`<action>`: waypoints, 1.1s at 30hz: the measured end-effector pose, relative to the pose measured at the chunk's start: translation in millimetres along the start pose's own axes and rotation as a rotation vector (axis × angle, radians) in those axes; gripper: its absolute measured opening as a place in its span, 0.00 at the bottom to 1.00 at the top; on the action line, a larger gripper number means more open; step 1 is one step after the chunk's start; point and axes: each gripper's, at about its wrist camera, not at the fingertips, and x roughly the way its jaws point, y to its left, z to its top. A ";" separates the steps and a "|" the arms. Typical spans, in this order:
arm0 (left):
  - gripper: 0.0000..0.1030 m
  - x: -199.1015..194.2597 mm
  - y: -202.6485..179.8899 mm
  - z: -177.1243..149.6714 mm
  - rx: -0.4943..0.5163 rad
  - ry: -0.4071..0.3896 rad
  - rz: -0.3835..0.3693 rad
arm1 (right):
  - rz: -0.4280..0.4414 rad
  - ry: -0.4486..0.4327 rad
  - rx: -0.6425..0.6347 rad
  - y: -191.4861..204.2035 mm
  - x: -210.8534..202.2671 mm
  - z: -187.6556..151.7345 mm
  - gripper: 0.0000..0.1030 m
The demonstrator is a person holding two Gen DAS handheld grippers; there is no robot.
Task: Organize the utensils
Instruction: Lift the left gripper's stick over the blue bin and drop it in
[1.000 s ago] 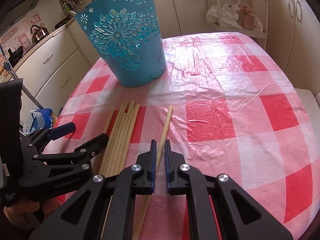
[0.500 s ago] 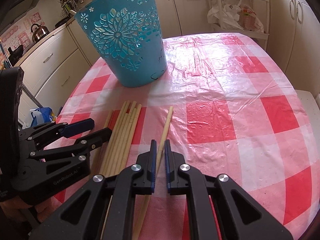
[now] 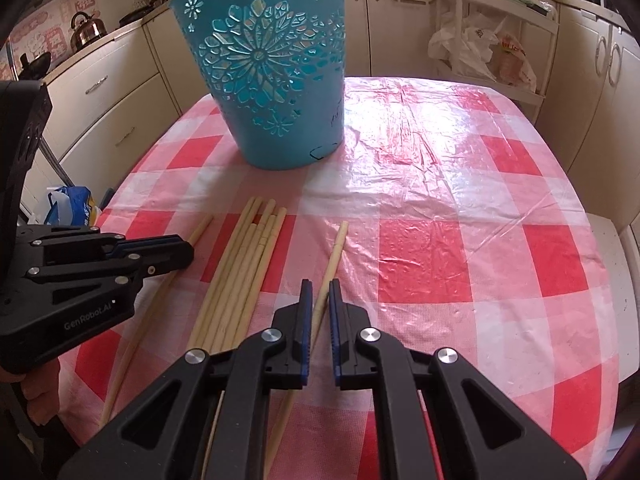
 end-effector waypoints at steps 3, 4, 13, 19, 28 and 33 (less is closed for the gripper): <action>0.06 0.2 -11.4 -0.5 0.049 -0.008 0.062 | -0.035 -0.004 -0.055 7.4 0.8 -0.6 0.09; 0.05 -0.2 -12.5 -0.8 0.054 -0.012 0.058 | -0.040 -0.005 -0.064 8.7 0.7 -0.9 0.09; 0.09 -1.6 -13.8 -1.5 0.087 -0.001 0.080 | -0.020 0.010 -0.057 4.6 2.1 1.9 0.08; 0.04 -16.3 -12.6 -0.9 0.059 -0.053 0.022 | 0.027 0.008 0.003 -4.8 0.4 1.2 0.06; 0.04 -135.5 9.1 24.8 0.015 -0.463 -0.195 | 0.158 0.009 0.174 -28.4 1.1 -0.1 0.06; 0.04 -191.2 25.1 63.9 -0.044 -0.708 -0.217 | 0.162 0.004 0.183 -27.5 0.7 -0.9 0.06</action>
